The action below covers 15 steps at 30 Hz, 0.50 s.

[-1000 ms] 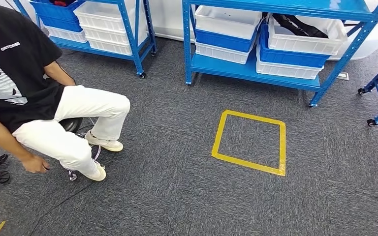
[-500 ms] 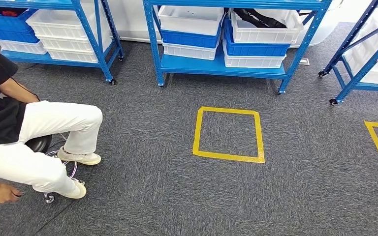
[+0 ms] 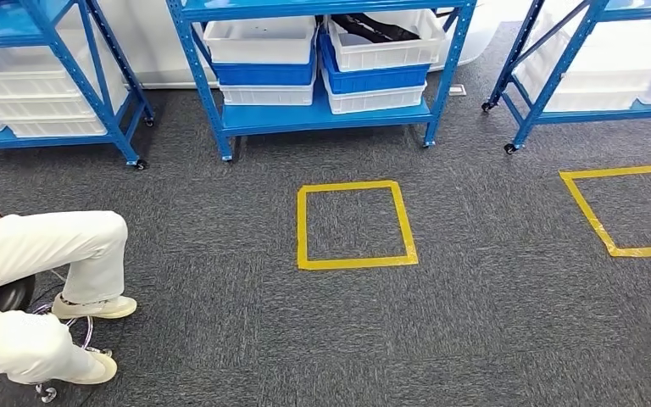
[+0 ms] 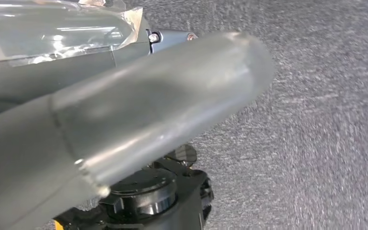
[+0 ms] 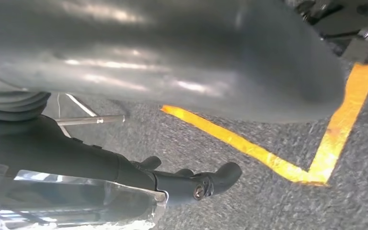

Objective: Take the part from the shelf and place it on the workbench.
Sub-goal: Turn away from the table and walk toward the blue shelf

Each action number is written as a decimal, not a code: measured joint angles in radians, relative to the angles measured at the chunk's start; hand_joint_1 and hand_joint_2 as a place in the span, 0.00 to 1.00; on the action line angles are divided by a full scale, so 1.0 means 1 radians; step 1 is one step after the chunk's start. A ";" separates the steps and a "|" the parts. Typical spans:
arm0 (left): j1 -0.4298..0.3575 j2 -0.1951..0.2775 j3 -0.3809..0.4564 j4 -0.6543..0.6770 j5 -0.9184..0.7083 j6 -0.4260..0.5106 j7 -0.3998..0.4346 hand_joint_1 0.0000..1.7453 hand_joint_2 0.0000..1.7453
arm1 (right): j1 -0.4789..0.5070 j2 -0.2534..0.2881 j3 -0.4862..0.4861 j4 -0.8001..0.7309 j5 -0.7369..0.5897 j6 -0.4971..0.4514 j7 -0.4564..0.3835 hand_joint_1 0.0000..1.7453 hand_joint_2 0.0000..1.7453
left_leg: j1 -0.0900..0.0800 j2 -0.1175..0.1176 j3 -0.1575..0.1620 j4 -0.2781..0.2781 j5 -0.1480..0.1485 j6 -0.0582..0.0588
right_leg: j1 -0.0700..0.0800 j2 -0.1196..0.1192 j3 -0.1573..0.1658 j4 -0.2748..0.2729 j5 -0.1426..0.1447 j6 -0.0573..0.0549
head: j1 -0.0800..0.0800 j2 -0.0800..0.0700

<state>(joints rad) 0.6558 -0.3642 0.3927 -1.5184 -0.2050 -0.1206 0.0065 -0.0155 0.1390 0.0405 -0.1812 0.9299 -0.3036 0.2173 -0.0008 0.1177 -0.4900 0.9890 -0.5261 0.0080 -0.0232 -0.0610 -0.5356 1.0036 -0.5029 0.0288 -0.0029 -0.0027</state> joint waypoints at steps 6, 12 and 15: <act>-0.004 0.001 0.000 0.000 -0.007 -0.013 -0.007 0.00 0.00 | 0.002 0.000 0.000 0.000 0.004 -0.009 -0.009 0.00 0.00 | 0.014 -0.115 -0.124 0.270 -0.148 -0.026 | -0.006 0.051 0.000 -0.001 0.014 -0.026 | -0.003 0.000; -0.010 0.001 0.002 0.000 -0.017 -0.037 -0.021 0.00 0.00 | 0.001 0.001 -0.001 0.000 0.004 -0.008 -0.007 0.00 0.00 | 0.014 -0.123 -0.044 0.036 0.005 -0.007 | -0.002 0.081 0.002 -0.003 0.009 -0.016 | -0.003 0.000; -0.016 0.001 0.005 0.000 -0.022 -0.055 -0.029 0.00 0.00 | 0.003 0.002 -0.003 0.000 0.001 -0.007 -0.001 0.00 0.00 | 0.006 -0.124 -0.034 0.002 0.009 0.024 | 0.005 0.083 0.007 0.005 0.019 0.012 | -0.003 0.000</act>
<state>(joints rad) 0.6401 -0.3629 0.3973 -1.5180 -0.2271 -0.1754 -0.0224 -0.0126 0.1414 0.0377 -0.1812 0.9307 -0.3102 0.2164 0.0055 -0.0060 -0.5235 0.9908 -0.5172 0.0318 -0.0180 0.0223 -0.5283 1.0085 -0.4835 0.0407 -0.0057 -0.0027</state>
